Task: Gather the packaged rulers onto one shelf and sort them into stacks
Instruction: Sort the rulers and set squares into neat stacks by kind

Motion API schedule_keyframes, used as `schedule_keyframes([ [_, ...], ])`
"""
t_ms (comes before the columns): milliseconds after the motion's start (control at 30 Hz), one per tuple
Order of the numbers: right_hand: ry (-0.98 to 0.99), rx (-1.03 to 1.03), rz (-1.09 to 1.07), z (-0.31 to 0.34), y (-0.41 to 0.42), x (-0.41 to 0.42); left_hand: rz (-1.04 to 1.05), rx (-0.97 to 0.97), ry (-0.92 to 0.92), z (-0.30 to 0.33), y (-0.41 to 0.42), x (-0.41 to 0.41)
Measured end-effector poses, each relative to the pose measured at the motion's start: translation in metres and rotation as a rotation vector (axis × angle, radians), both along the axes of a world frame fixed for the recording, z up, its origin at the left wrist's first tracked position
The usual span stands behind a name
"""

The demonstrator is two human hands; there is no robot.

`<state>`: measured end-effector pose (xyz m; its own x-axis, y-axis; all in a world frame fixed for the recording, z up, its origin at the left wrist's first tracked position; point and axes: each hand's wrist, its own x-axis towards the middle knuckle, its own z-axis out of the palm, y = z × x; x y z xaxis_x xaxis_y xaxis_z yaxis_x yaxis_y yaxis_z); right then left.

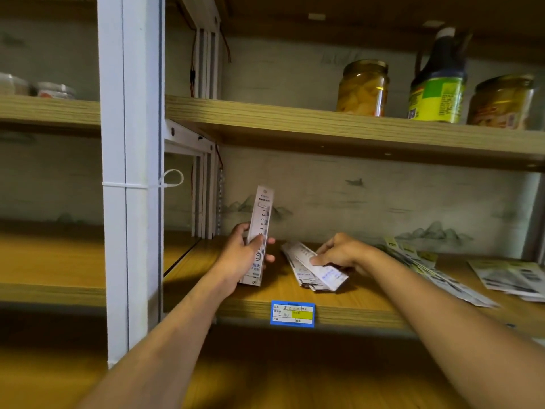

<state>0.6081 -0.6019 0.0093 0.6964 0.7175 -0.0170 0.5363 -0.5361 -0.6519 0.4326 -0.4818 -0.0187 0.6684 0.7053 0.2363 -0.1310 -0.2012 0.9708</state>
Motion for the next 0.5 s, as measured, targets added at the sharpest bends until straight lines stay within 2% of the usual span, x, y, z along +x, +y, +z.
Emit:
schedule_keyframes([
  [233, 0.163, 0.558, 0.087, 0.021, 0.001, -0.018, 0.027, 0.001, -0.02, 0.0, 0.0, -0.002],
  [333, 0.233, 0.62, 0.167, 0.025, 0.01, -0.04, 0.036, -0.011, -0.029, 0.002, -0.002, -0.002],
  [500, 0.271, 0.556, 0.218, 0.011, 0.033, -0.062, 0.032, -0.01, -0.014, 0.003, -0.004, -0.002],
])
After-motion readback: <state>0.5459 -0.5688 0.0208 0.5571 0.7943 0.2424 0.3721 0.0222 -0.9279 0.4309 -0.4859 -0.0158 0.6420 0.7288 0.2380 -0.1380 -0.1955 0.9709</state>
